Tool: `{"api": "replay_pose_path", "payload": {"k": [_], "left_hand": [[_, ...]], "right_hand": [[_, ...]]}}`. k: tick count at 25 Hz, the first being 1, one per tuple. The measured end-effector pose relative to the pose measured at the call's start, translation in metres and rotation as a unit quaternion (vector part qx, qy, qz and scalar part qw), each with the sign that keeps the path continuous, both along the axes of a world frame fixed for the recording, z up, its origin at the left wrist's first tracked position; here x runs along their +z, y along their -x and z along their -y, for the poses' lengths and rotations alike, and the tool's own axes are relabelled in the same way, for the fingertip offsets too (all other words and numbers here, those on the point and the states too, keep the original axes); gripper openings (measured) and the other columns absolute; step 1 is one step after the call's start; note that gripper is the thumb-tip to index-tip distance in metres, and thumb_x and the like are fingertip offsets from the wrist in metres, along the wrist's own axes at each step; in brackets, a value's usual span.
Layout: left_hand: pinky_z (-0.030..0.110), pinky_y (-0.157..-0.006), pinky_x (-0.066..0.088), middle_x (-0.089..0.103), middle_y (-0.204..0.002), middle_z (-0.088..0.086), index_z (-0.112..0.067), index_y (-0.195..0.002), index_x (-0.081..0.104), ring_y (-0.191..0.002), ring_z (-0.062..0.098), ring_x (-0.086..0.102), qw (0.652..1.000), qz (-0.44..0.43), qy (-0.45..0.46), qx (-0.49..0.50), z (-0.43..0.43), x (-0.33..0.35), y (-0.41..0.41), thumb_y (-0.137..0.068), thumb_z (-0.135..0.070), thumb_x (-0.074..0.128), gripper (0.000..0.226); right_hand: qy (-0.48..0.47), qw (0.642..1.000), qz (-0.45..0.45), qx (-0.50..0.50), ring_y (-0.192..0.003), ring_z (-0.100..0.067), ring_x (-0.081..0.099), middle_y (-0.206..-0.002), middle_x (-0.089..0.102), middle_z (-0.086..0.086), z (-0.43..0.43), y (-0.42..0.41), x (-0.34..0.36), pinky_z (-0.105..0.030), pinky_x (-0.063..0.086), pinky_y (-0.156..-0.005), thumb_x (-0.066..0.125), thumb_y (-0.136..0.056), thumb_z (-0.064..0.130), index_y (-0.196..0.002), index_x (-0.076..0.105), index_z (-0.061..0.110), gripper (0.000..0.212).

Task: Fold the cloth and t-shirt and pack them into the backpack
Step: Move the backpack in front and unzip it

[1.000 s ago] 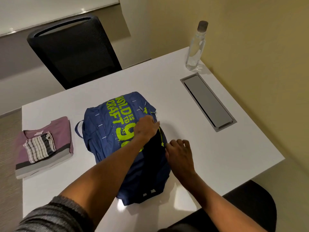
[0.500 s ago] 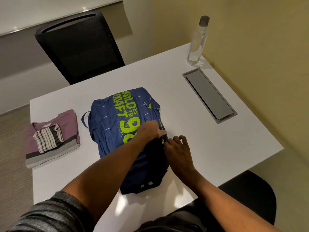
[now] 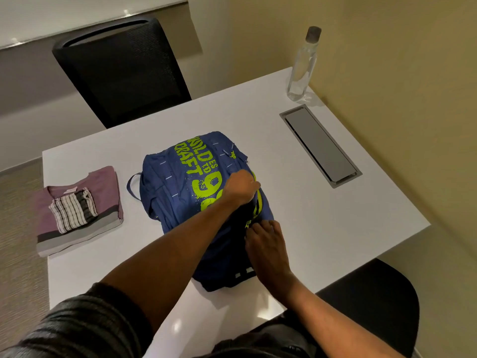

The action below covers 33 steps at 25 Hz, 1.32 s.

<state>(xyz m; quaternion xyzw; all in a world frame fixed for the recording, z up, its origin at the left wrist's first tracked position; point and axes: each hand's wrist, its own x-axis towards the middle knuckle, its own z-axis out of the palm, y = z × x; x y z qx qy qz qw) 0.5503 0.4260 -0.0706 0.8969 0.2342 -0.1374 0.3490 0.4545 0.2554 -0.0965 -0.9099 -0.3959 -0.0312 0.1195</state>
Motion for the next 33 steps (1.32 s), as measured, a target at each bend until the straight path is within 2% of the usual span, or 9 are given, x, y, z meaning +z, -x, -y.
{"api": "replay_pose_path", "payload": {"k": [4, 9, 13, 15, 19, 24, 27, 30, 33], "left_hand": [[0.039, -0.056, 0.027, 0.038, -0.056, 0.01, -0.01, -0.056, 0.036, -0.059, 0.024, 0.036, 0.989, 0.081, 0.082, 0.092, -0.006, 0.02, 0.0, -0.086, -0.015, 0.059, 0.038], [0.028, -0.054, 0.041, 0.064, -0.065, 0.009, 0.001, -0.076, 0.064, -0.052, 0.015, 0.052, 0.974, 0.08, 0.194, 0.088, -0.027, 0.024, 0.049, -0.097, -0.013, 0.052, 0.028], [0.021, -0.071, 0.049, 0.068, -0.085, -0.004, -0.017, -0.087, 0.07, -0.075, 0.007, 0.061, 0.991, 0.088, 0.082, -0.051, -0.054, 0.009, 0.136, -0.087, -0.007, 0.065, 0.011], [0.018, -0.074, 0.049, 0.065, -0.093, -0.006, -0.02, -0.098, 0.071, -0.081, 0.006, 0.062, 0.99, 0.074, 0.062, -0.107, -0.049, -0.001, 0.174, -0.08, -0.01, 0.075, 0.021], [0.019, -0.07, 0.041, 0.059, -0.09, -0.007, -0.016, -0.089, 0.072, -0.075, 0.002, 0.054, 0.984, 0.171, 0.051, 0.005, -0.019, -0.018, 0.195, -0.083, -0.015, 0.078, 0.008], [0.006, -0.069, 0.044, 0.075, -0.082, -0.001, -0.01, -0.084, 0.077, -0.072, 0.008, 0.066, 0.962, 0.176, 0.07, 0.196, -0.013, -0.02, 0.206, -0.079, -0.009, 0.085, 0.01], [0.006, -0.068, 0.045, 0.077, -0.079, 0.001, -0.009, -0.08, 0.078, -0.072, 0.01, 0.07, 0.97, 0.137, 0.08, 0.186, -0.008, -0.021, 0.21, -0.077, -0.007, 0.084, 0.007], [0.017, -0.067, 0.049, 0.073, -0.074, -0.008, -0.016, -0.074, 0.073, -0.069, 0.003, 0.066, 0.968, 0.15, 0.038, 0.2, -0.009, -0.018, 0.214, -0.075, -0.008, 0.079, 0.01], [0.009, -0.063, 0.044, 0.067, -0.068, -0.014, -0.02, -0.076, 0.068, -0.067, -0.003, 0.063, 0.962, 0.161, 0.025, 0.221, -0.021, -0.012, 0.226, -0.076, -0.011, 0.078, 0.014]], "right_hand": [[-0.015, 0.996, -0.086, 0.0, -0.084, -0.021, 0.059, -0.076, 0.065, 0.005, -0.034, 0.035, -0.002, -0.036, 0.038, -0.088, 0.067, -0.087, 0.023, -0.072, 0.067, 0.025, 0.015], [-0.078, 0.975, -0.2, -0.052, -0.084, -0.018, 0.062, -0.079, 0.07, 0.006, -0.048, 0.038, 0.012, -0.038, 0.042, -0.088, 0.061, -0.088, 0.035, -0.074, 0.071, 0.022, 0.022], [-0.15, 0.942, -0.261, -0.15, -0.066, -0.019, 0.062, -0.067, 0.07, 0.005, -0.046, 0.022, 0.019, -0.037, 0.047, -0.072, 0.072, -0.08, 0.035, -0.068, 0.069, 0.019, 0.021], [-0.181, 0.928, -0.285, -0.157, -0.061, -0.016, 0.06, -0.064, 0.068, 0.006, -0.05, 0.024, 0.016, -0.032, 0.046, -0.066, 0.073, -0.079, 0.035, -0.069, 0.07, 0.018, 0.02], [-0.203, 0.925, -0.315, -0.065, -0.061, -0.014, 0.052, -0.064, 0.06, 0.007, -0.053, 0.026, 0.012, -0.038, 0.045, -0.063, 0.062, -0.089, 0.043, -0.07, 0.067, 0.016, 0.033], [0.04, 0.988, -0.113, 0.094, -0.111, -0.021, 0.057, -0.118, 0.069, 0.01, -0.049, -0.014, 0.001, -0.042, 0.031, -0.093, 0.068, -0.093, 0.036, -0.113, 0.075, 0.031, 0.022], [0.105, 0.979, -0.081, 0.157, -0.106, -0.023, 0.06, -0.109, 0.071, 0.011, -0.056, -0.025, -0.003, -0.043, 0.028, -0.089, 0.072, -0.09, 0.037, -0.102, 0.079, 0.031, 0.015], [0.083, 0.98, -0.058, 0.174, -0.096, -0.02, 0.057, -0.093, 0.068, 0.012, -0.062, -0.033, 0.011, -0.042, 0.03, -0.088, 0.078, -0.087, 0.034, -0.089, 0.077, 0.031, 0.003], [0.058, 0.984, -0.02, 0.168, -0.089, -0.019, 0.056, -0.087, 0.064, 0.012, -0.063, -0.037, 0.022, -0.04, 0.026, -0.087, 0.08, -0.086, 0.032, -0.085, 0.074, 0.031, 0.007]]}}
